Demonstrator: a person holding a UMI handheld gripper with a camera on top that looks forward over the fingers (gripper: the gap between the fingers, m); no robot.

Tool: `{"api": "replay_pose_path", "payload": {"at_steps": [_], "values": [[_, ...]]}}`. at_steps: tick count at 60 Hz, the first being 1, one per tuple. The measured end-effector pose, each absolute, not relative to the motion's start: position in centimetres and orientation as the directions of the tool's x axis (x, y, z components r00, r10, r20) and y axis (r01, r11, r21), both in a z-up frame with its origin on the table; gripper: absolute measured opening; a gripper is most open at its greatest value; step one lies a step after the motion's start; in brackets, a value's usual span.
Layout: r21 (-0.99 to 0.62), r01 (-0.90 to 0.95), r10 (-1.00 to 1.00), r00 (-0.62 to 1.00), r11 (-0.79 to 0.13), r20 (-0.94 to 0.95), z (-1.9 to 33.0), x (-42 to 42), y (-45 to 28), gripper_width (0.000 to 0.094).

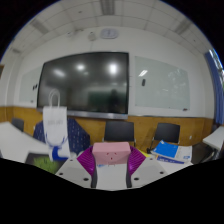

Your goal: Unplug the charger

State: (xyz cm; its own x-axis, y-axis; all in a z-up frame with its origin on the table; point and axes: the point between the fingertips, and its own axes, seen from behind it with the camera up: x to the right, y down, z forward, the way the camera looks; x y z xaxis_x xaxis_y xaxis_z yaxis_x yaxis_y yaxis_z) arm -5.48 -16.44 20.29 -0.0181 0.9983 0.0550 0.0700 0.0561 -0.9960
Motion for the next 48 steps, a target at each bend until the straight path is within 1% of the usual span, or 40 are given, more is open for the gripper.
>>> {"api": "replay_pose_path", "payload": {"at_steps": [2, 5, 7, 8, 11, 14, 16, 21, 22, 30, 33, 36, 39, 42, 44, 47, 48], "values": [[-0.997, 0.074, 1.000, -0.018, 0.018, 0.017, 22.3, -6.3, -16.1, 0.0392], [-0.997, 0.073, 1.000, 0.008, -0.012, -0.012, 24.7, -7.1, -14.6, 0.0390], [-0.996, 0.093, 1.000, 0.010, -0.011, -0.010, 25.1, -7.1, -12.6, 0.0390], [-0.994, 0.105, 1.000, 0.017, -0.007, -0.006, 25.9, -7.6, -12.7, 0.0391], [-0.990, 0.140, 0.999, 0.044, -0.021, -0.015, 25.7, -7.0, -10.9, 0.0389], [-0.976, 0.214, 0.998, 0.065, -0.034, -0.021, 23.8, -6.0, -9.2, 0.0393], [-0.964, 0.260, 0.996, 0.087, -0.046, -0.024, 21.4, -4.9, -7.0, 0.0405], [-0.917, 0.396, 0.990, 0.139, -0.038, 0.020, 16.1, -2.5, -3.8, 0.0407], [-0.908, 0.418, 0.988, 0.150, -0.038, 0.028, 14.5, -1.9, -2.9, 0.0408], [-0.817, 0.573, 0.983, 0.177, -0.058, 0.054, 6.2, 0.4, -0.1, 0.0443], [-0.784, 0.620, 0.982, 0.163, -0.030, 0.091, 3.8, 0.7, 0.5, 0.0482], [-0.767, 0.642, 0.980, 0.157, -0.007, 0.123, 2.1, 0.5, 1.3, 0.0502], [-0.735, 0.678, 0.977, 0.150, 0.009, 0.150, 0.3, 0.6, 1.9, 0.0552], [-0.714, 0.700, 0.977, 0.154, -0.005, 0.144, -0.7, 0.7, 2.5, 0.0605], [-0.704, 0.710, 0.978, 0.160, -0.020, 0.134, -1.0, 1.0, 2.5, 0.0712], [-0.702, 0.712, 0.978, 0.172, -0.038, 0.122, -0.6, 1.4, 2.7, 0.0883], [-0.704, 0.709, 0.977, 0.177, -0.042, 0.119, -0.2, 1.6, 2.8, 0.0845]]}}
